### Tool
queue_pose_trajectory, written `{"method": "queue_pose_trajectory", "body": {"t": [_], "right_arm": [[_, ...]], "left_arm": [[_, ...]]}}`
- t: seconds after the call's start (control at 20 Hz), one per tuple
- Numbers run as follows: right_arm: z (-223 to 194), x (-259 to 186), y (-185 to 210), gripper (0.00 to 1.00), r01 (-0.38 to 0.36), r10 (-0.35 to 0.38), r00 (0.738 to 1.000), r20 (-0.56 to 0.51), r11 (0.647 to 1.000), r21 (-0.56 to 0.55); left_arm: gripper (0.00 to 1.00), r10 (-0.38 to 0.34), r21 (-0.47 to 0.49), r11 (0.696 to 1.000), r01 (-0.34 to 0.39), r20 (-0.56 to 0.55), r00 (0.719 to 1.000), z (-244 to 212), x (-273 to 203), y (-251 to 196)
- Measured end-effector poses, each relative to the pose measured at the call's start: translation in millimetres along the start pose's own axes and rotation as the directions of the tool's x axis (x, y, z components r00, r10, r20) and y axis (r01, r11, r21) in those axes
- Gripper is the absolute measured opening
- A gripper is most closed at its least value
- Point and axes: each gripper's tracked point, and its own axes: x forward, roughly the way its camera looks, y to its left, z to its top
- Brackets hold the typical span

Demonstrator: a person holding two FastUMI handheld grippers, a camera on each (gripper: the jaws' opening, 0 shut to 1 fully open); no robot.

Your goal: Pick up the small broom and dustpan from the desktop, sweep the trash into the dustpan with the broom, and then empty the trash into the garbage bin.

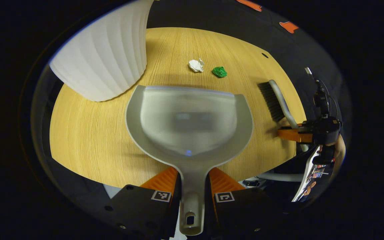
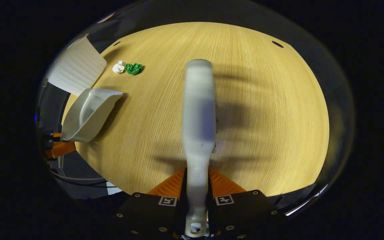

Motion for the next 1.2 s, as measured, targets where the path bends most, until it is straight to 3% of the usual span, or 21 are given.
{"method": "queue_pose_trajectory", "body": {"t": [0.25,0.45,0.65,0.85,1.05,1.2], "right_arm": [[48.0,-12.3,-19.7,0.22,0.061,-0.055,0.994,0.093,0.996,-0.070],[118.2,-21.6,-32.7,0.22,0.113,-0.077,0.985,0.154,0.963,-0.245],[182.8,-5.7,-9.8,0.22,0.074,-0.013,0.986,0.165,0.926,-0.370],[223.3,16.7,31.0,0.22,0.019,0.052,0.988,0.143,0.891,-0.454],[219.0,25.7,73.5,0.22,-0.087,0.150,0.986,0.075,0.838,-0.539],[194.4,24.6,98.0,0.22,-0.175,0.223,0.975,-0.002,0.762,-0.623]], "left_arm": [[0.33,0.009,0.076,0.997,-0.009,0.001,1.000,5.5,-2.8,7.5],[0.34,0.033,0.183,0.983,-0.028,-0.027,0.999,8.6,-8.5,18.5],[0.33,0.031,0.243,0.970,-0.023,-0.026,0.999,23.1,-9.7,18.4],[0.33,0.030,0.210,0.978,-0.018,-0.051,0.998,28.9,-10.4,19.9],[0.31,0.021,0.194,0.981,-0.009,-0.062,0.998,28.5,-9.0,23.4],[0.33,0.020,0.193,0.981,-0.008,-0.059,0.998,28.6,-10.4,23.9]]}}
